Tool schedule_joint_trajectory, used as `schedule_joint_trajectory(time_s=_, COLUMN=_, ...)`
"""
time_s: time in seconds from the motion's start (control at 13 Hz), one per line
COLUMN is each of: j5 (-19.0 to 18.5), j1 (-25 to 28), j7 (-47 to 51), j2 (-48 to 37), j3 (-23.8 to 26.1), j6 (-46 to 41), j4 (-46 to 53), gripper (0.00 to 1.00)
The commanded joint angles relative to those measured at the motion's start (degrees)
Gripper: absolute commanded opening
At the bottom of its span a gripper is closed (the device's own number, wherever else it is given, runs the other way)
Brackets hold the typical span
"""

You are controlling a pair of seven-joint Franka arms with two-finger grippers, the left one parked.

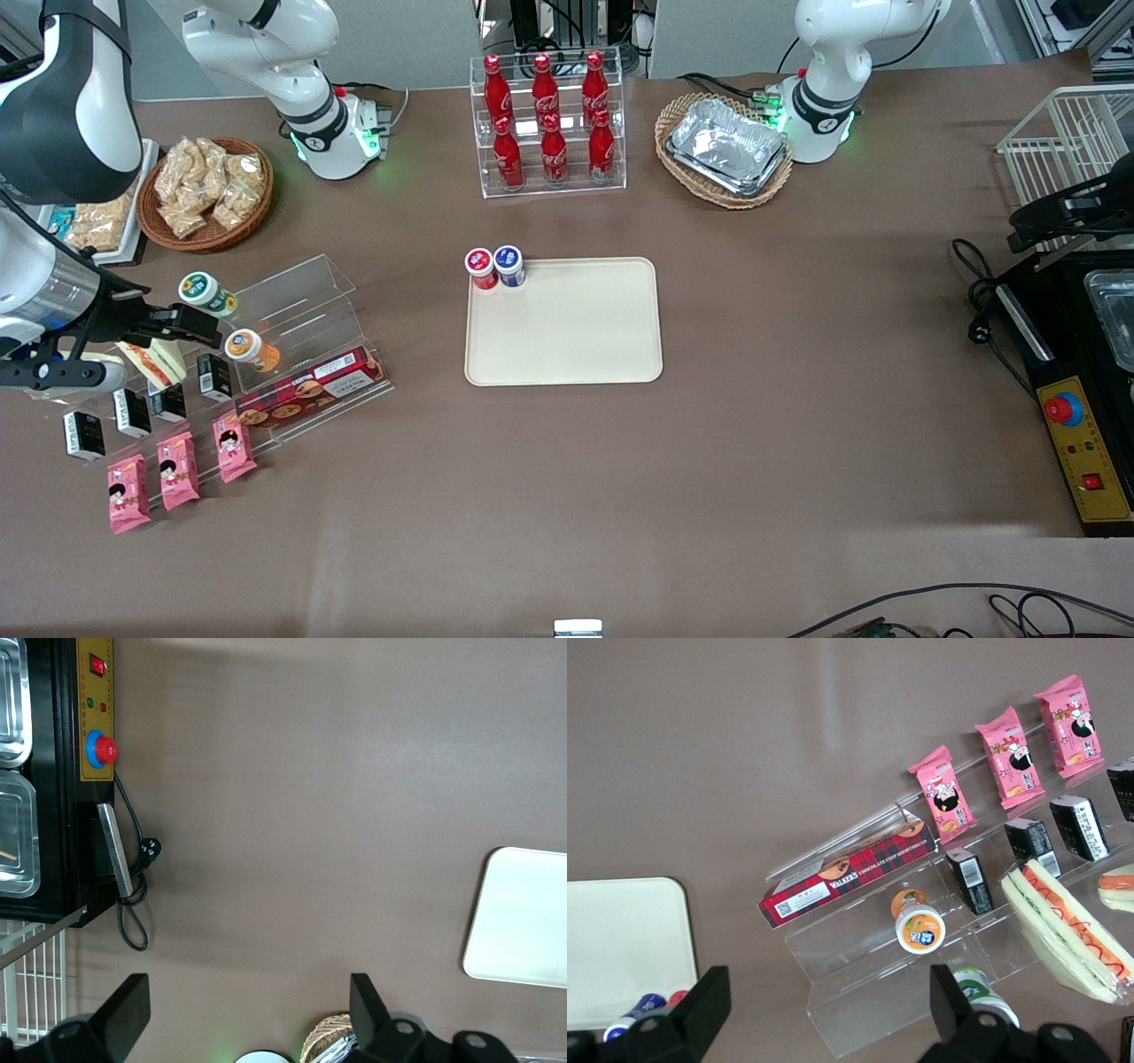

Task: Place sandwich on tray
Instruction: 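Move the right gripper over the acrylic rack toward the wrapped sandwiches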

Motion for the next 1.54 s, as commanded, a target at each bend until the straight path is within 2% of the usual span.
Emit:
schedule_joint_trajectory(time_s=0.0, j5=0.0, j1=0.1, j7=0.8, j2=0.2, j3=0.0, j6=0.9, j4=0.6, gripper=1.0)
schedule_joint_trajectory(time_s=0.54, j5=-0.6, j1=-0.4, j7=0.4, j2=0.1, j3=-0.5, j6=0.7, j4=0.0, gripper=1.0)
schedule_joint_trajectory(time_s=0.77, j5=-0.6, j1=-0.6, j7=1.1, j2=-1.9, j3=-3.2, j6=-2.0, j4=-0.1, gripper=1.0)
schedule_joint_trajectory(time_s=1.31, j5=-0.3, j1=-0.7, j7=14.8, j2=-1.5, j3=-10.5, j6=-2.2, j4=-0.4, gripper=1.0)
schedule_joint_trajectory(time_s=1.46, j5=-0.3, j1=-0.8, j7=22.3, j2=-0.9, j3=-11.4, j6=-1.5, j4=-0.3, gripper=1.0)
